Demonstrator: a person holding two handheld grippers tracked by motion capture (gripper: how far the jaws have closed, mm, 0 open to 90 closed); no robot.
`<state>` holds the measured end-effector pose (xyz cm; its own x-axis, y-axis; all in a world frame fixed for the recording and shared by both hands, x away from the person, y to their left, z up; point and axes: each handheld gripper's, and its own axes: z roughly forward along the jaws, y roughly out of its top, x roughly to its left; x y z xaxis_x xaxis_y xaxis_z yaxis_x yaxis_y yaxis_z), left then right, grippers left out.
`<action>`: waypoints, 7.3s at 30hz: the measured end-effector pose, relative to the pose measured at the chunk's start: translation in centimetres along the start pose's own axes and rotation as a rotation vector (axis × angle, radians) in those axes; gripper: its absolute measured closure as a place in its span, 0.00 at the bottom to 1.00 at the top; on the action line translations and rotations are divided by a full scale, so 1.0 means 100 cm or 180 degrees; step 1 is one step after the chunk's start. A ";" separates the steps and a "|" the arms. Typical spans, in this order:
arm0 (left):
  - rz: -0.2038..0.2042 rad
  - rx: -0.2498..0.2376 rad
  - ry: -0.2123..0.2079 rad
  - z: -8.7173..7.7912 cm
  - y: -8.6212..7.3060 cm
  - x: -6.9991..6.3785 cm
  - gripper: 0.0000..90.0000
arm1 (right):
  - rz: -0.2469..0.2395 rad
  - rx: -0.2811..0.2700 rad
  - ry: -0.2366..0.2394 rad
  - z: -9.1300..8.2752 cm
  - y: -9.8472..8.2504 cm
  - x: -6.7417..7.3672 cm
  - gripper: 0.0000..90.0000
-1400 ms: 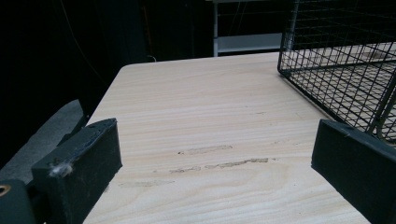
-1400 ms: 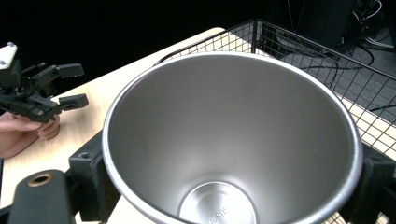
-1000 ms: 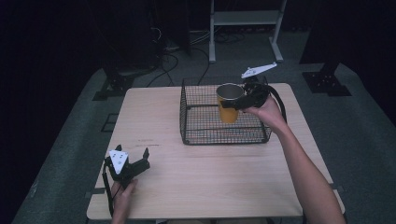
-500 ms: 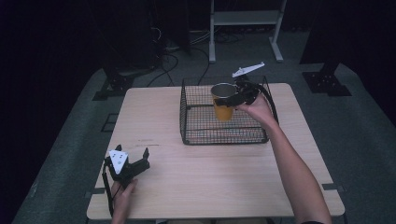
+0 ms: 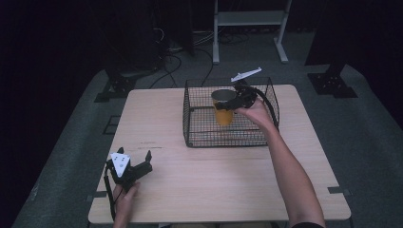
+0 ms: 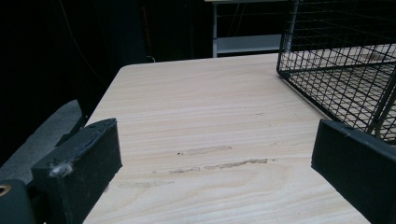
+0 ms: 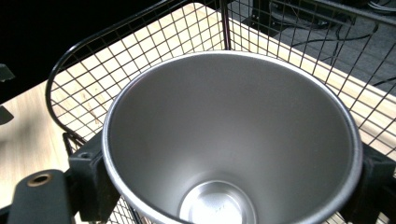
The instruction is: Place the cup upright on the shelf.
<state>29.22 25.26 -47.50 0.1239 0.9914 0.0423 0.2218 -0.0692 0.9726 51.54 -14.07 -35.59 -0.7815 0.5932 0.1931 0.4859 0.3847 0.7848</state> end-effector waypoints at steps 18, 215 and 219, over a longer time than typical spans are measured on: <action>0.0000 -0.0002 -0.0003 0.000 0.000 0.000 0.01 | 0.0041 0.0123 -0.0076 0.027 -0.006 -0.008 0.14; 0.0061 0.0002 -0.0010 0.000 0.000 -0.002 0.01 | -0.0176 -0.0278 0.0155 -0.102 -0.132 0.058 0.02; 0.0068 0.0003 -0.0012 0.000 0.000 -0.002 0.01 | -0.0163 -0.0270 0.0147 -0.102 -0.137 0.058 0.02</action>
<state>29.18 25.05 -47.53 0.1322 0.9893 0.0623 0.2199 -0.0906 0.9713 36.33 -23.16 -39.23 -0.8227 0.5403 0.1768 0.4115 0.3513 0.8410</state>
